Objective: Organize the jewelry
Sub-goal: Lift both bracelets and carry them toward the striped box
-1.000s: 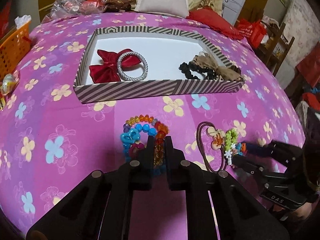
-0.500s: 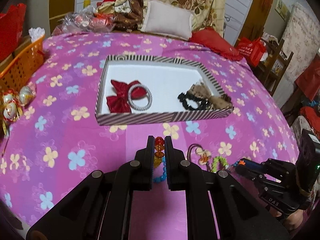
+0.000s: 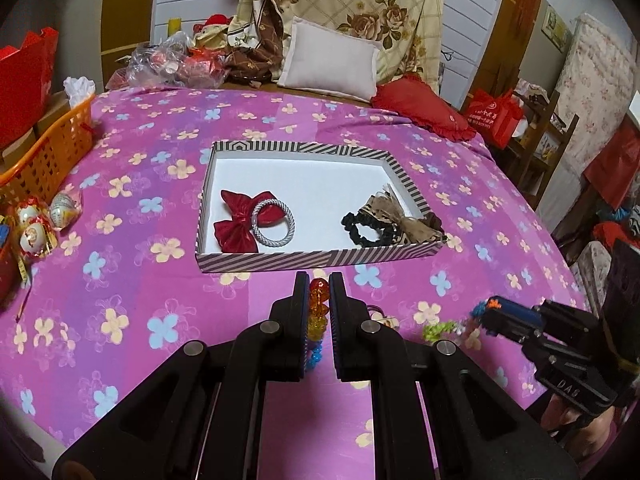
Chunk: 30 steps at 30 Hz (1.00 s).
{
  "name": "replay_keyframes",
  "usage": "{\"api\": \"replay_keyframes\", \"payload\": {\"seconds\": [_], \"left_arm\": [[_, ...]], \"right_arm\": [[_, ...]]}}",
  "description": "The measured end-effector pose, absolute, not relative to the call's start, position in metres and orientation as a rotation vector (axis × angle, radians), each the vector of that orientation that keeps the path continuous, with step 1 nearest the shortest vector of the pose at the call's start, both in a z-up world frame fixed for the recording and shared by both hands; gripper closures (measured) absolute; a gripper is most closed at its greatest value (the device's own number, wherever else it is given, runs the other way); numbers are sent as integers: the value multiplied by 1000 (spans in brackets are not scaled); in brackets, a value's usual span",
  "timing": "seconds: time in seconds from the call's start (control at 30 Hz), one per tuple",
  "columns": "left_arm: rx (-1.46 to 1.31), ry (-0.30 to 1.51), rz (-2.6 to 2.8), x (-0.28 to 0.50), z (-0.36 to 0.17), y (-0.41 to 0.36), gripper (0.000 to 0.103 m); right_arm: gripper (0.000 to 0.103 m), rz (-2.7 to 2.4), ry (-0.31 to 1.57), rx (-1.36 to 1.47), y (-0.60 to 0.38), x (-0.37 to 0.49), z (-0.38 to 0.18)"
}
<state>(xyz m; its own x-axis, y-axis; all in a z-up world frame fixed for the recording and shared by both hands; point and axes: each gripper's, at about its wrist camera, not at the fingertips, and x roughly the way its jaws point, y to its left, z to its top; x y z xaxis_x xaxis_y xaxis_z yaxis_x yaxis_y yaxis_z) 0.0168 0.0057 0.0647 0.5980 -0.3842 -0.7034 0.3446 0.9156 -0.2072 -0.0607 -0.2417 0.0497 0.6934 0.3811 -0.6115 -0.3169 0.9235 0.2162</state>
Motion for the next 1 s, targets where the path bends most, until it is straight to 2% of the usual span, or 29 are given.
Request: {"api": "replay_keyframes", "payload": {"seconds": [1.0], "left_arm": [[15,838,-379,31,59,-18,95]], "right_arm": [[90,376,709,73,-240,-35,59]]}}
